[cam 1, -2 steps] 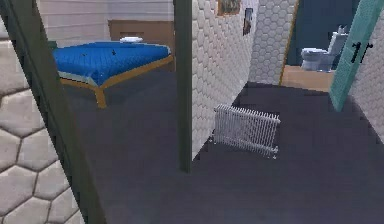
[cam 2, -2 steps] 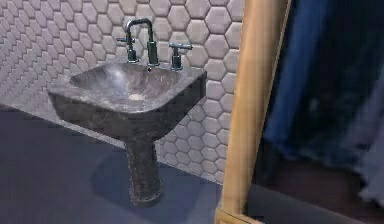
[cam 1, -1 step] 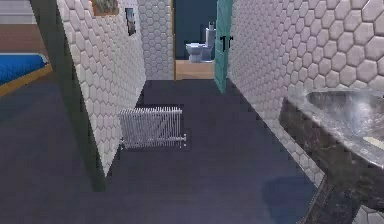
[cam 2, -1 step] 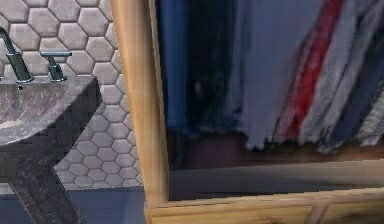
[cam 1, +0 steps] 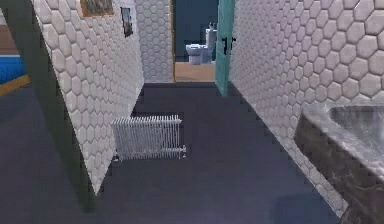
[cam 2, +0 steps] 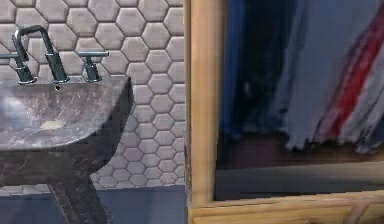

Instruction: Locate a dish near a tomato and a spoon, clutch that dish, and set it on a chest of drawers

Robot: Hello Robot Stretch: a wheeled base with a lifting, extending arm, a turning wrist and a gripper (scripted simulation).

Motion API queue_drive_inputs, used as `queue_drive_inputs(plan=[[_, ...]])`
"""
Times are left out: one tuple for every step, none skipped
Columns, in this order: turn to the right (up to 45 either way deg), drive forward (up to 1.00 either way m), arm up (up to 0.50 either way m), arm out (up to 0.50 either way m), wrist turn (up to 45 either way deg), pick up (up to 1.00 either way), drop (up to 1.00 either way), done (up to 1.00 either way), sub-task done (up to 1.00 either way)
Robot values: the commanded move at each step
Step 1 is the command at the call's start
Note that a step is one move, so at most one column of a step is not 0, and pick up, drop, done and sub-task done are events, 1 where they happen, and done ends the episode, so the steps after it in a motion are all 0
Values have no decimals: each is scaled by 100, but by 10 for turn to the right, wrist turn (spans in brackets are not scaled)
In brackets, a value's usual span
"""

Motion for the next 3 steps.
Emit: queue_drive_inputs(plan=[[60,0,0,0,0,0,0,0,0],[0,80,0,0,0,0,0,0,0],[90,0,0,0,0,0,0,0,0]])
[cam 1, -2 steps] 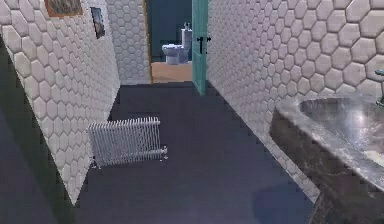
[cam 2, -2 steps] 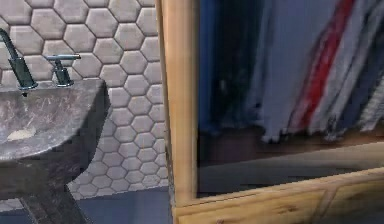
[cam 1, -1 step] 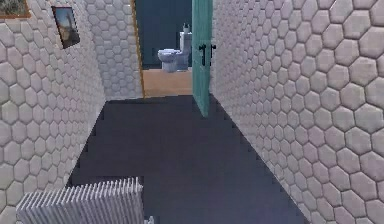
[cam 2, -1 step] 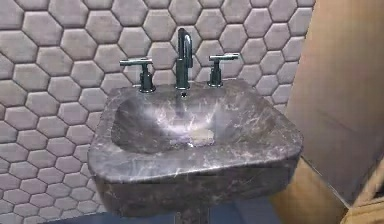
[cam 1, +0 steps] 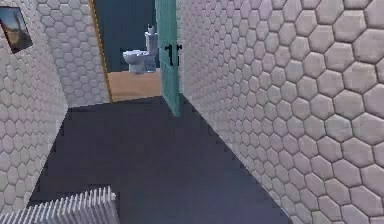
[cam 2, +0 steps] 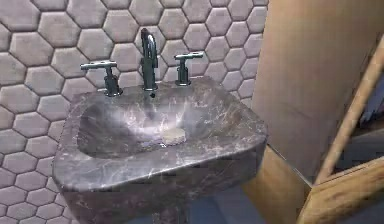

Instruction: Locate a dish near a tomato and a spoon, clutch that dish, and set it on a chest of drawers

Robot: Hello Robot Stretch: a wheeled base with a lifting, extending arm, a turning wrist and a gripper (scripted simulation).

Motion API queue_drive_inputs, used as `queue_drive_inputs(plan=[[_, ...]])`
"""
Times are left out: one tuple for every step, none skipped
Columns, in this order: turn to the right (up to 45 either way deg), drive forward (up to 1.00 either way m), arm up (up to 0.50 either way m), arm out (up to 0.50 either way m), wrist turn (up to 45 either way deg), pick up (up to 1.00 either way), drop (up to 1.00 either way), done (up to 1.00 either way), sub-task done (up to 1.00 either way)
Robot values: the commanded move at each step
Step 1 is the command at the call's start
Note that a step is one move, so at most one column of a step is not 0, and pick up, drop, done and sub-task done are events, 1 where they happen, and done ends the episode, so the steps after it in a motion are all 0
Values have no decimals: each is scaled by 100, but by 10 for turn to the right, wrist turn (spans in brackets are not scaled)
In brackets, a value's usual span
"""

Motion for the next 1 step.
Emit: queue_drive_inputs(plan=[[0,75,0,0,0,0,0,0,0]])
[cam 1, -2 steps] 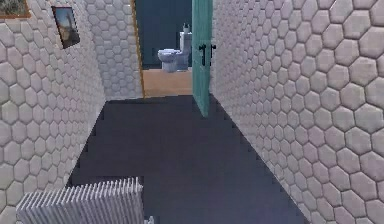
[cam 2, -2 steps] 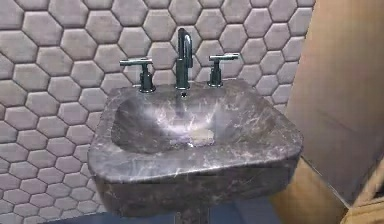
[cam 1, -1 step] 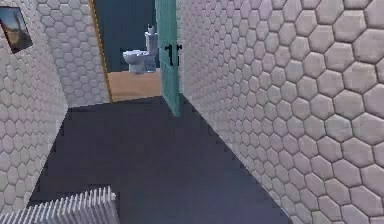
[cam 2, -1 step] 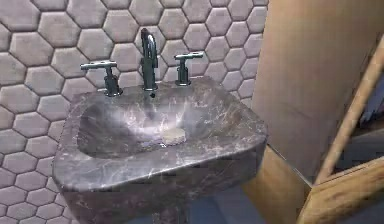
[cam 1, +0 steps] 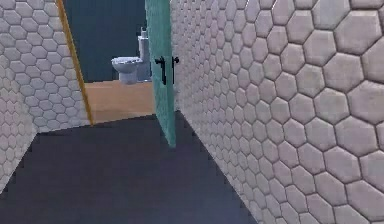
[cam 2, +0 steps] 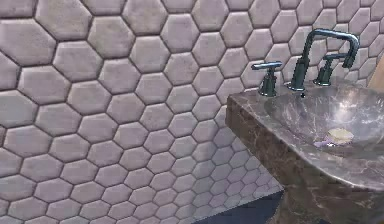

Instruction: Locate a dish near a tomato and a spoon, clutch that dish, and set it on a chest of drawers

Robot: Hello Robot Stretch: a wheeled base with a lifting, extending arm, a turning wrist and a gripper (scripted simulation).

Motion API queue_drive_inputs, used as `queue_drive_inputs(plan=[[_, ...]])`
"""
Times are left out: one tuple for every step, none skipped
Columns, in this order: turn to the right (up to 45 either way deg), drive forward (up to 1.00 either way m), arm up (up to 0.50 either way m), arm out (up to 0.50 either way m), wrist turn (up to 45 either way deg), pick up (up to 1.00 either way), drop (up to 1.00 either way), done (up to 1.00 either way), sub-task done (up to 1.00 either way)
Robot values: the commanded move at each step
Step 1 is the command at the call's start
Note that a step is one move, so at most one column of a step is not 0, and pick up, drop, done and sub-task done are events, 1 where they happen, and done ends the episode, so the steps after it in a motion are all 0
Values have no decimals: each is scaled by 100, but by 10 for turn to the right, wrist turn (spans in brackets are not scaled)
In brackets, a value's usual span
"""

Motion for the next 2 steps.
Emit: queue_drive_inputs(plan=[[-210,0,0,0,0,0,0,0,0],[0,50,0,0,0,0,0,0,0]])
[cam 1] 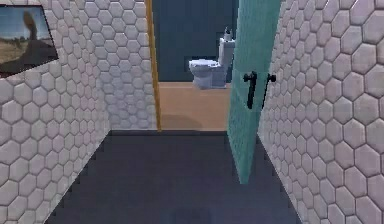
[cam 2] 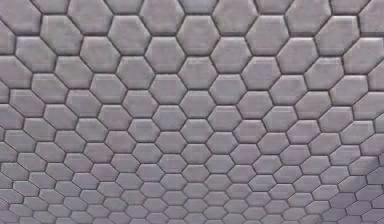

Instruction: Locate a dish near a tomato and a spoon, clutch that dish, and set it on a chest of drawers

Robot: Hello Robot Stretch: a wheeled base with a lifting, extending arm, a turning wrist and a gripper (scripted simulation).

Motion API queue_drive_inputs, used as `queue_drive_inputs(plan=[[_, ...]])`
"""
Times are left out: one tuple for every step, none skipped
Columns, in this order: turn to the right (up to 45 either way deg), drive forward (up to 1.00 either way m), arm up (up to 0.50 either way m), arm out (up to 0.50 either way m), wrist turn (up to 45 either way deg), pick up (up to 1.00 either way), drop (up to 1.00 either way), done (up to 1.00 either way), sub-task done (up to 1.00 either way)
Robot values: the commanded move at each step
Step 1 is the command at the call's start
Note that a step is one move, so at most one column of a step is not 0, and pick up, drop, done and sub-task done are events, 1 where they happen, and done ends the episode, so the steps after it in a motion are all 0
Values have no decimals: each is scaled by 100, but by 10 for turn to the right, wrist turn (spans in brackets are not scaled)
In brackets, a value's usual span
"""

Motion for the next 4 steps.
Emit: queue_drive_inputs(plan=[[0,100,0,0,0,0,0,0,0],[30,0,0,0,0,0,0,0,0],[0,20,0,0,0,0,0,0,0],[0,100,0,0,0,0,0,0,0]])
